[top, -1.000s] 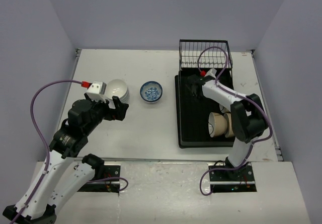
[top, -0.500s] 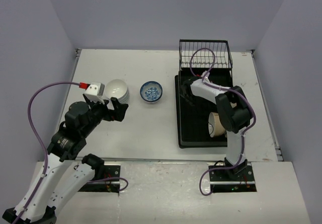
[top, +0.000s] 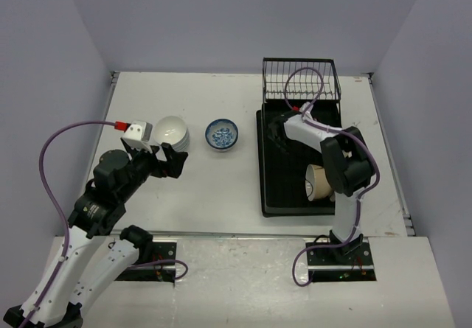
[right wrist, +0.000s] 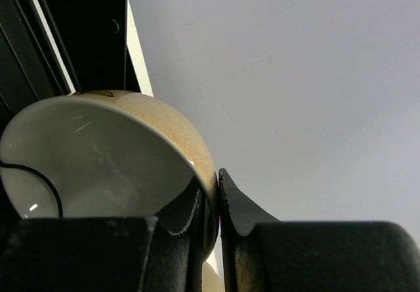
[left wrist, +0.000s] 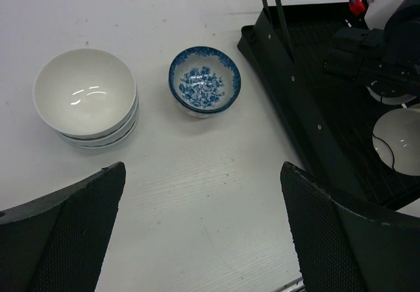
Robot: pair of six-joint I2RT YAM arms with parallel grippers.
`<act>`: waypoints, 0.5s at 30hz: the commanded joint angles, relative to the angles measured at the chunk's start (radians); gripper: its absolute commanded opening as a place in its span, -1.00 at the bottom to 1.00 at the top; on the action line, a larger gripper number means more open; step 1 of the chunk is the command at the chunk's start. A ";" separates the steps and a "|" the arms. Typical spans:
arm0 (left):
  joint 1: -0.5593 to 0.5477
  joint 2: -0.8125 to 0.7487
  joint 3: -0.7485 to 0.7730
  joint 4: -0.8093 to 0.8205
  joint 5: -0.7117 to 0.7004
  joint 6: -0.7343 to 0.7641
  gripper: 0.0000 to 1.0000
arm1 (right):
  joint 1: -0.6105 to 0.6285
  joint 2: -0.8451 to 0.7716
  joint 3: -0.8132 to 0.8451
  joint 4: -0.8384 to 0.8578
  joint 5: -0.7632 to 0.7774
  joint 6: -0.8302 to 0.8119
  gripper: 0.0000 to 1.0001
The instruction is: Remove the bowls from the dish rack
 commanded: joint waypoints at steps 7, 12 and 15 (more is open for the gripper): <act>0.004 -0.006 -0.008 0.033 0.016 0.022 1.00 | -0.013 -0.117 -0.005 -0.100 0.144 0.118 -1.00; 0.004 -0.001 -0.007 0.033 0.016 0.022 1.00 | -0.013 -0.155 -0.001 -0.098 0.150 0.112 -1.00; 0.004 -0.001 -0.008 0.035 0.016 0.022 1.00 | -0.013 -0.169 -0.002 -0.094 0.152 0.101 -1.00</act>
